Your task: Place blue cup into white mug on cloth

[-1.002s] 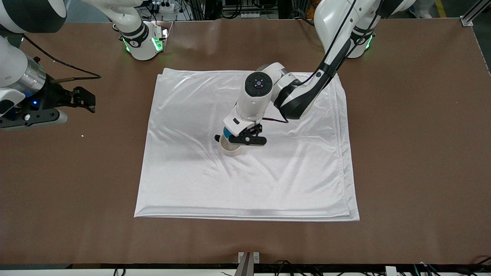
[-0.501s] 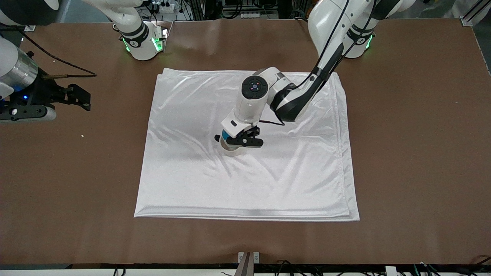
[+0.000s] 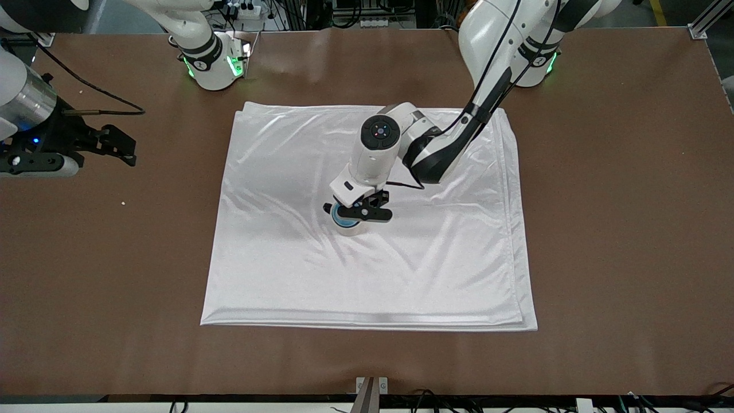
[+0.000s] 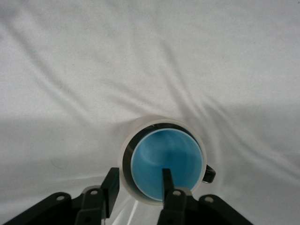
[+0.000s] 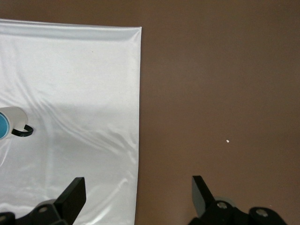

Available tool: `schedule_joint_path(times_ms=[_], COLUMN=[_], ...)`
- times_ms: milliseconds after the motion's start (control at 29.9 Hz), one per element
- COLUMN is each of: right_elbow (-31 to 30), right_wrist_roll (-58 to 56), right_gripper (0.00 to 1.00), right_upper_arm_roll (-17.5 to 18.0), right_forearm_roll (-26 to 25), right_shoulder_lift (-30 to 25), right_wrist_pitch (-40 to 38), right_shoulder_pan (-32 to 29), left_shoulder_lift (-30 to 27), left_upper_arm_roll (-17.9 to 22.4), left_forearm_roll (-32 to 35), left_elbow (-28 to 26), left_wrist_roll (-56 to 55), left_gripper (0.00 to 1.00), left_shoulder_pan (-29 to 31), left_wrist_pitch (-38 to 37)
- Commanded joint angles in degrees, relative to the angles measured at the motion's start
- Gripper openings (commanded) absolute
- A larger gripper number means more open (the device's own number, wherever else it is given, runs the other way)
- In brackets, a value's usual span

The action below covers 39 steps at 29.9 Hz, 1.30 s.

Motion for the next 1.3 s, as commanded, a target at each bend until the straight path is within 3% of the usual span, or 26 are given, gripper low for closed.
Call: schedule_joint_path(times_ms=[0,367,868,1269], right_elbow=[-2.1,-2.1,-2.1,-2.1], right_wrist_roll=[2.1,2.6,2.6,2.6], right_gripper=[1.00,1.00,1.00,1.00], right_upper_arm_roll=[0.4,0.4,0.4,0.4], right_forearm_roll=[1.4,1.5,1.6,1.6], right_shoulder_lift=[-1.6,-1.6,-1.6,-1.7], right_wrist_pitch=[1.4,1.2,1.5,1.5], right_shoulder_pan=[-1.0,-1.0,-0.8,-0.4], left_shoulder_lift=[0.1,-5.5,-15.7,-22.4], left_upper_arm_roll=[1.4,3.0,13.1,14.0], left_forearm_roll=[-0.1,0.0,0.0,-0.9], left_elbow=[1.3,1.3,1.2,0.9], left_wrist_roll=[-0.9,-0.9,1.3,12.2], left_gripper=[1.00,1.00,1.00,1.00], left_shoulder_pan=[-1.1,-0.1,0.7,9.0], left_wrist_pitch=[0.1,-2.7,-14.7,-22.4])
